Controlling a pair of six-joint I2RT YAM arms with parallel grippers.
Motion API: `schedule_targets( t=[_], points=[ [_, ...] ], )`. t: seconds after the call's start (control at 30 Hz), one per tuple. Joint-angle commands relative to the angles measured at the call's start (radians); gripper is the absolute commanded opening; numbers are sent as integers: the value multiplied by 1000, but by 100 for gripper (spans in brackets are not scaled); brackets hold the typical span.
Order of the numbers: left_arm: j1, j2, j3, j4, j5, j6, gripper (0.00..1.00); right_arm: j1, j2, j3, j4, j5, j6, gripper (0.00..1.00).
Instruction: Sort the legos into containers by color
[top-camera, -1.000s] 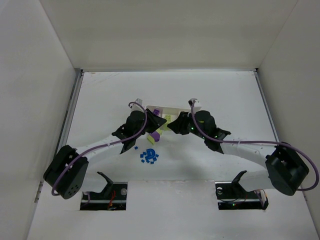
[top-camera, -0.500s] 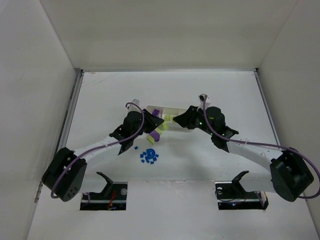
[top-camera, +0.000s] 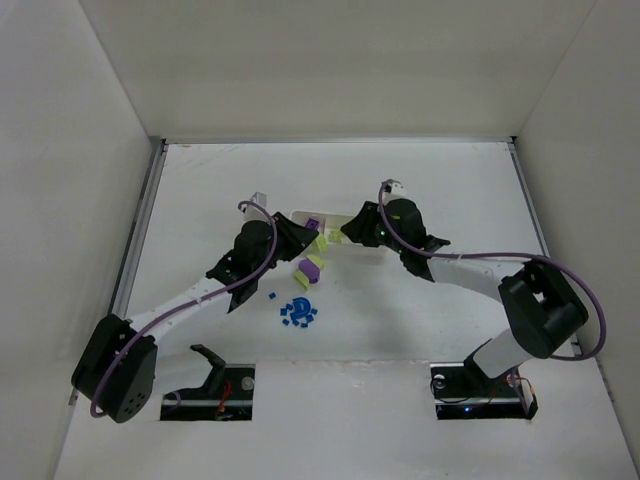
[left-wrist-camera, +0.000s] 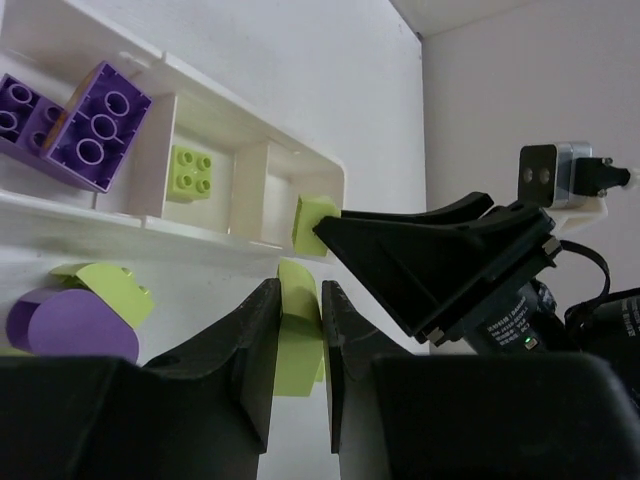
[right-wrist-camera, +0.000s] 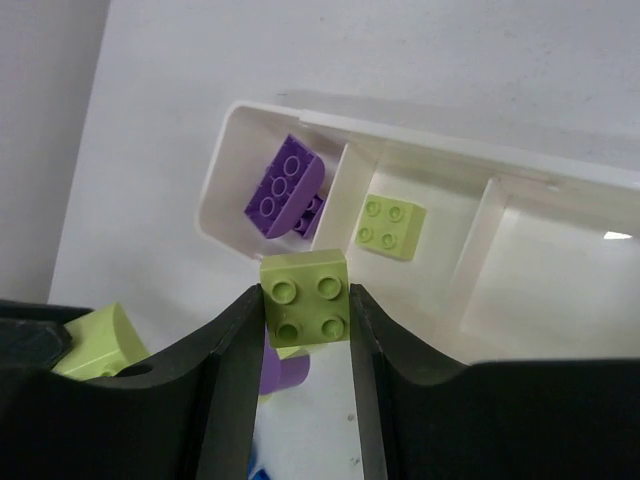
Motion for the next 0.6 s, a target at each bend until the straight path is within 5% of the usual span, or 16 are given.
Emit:
schedule_targets(
  t=[0.0,0.33,0.57],
  points=[
    [4,-10,18,7,-29,42,5,-3,22,65,17,61,-22,42],
    [-16,114,109,36,-98,114,5,-37,25,71,20,72,-19,61],
    [-28,241,205,56,-129,186,6,-35,-122,-27,26,126,-22,42]
  ],
)
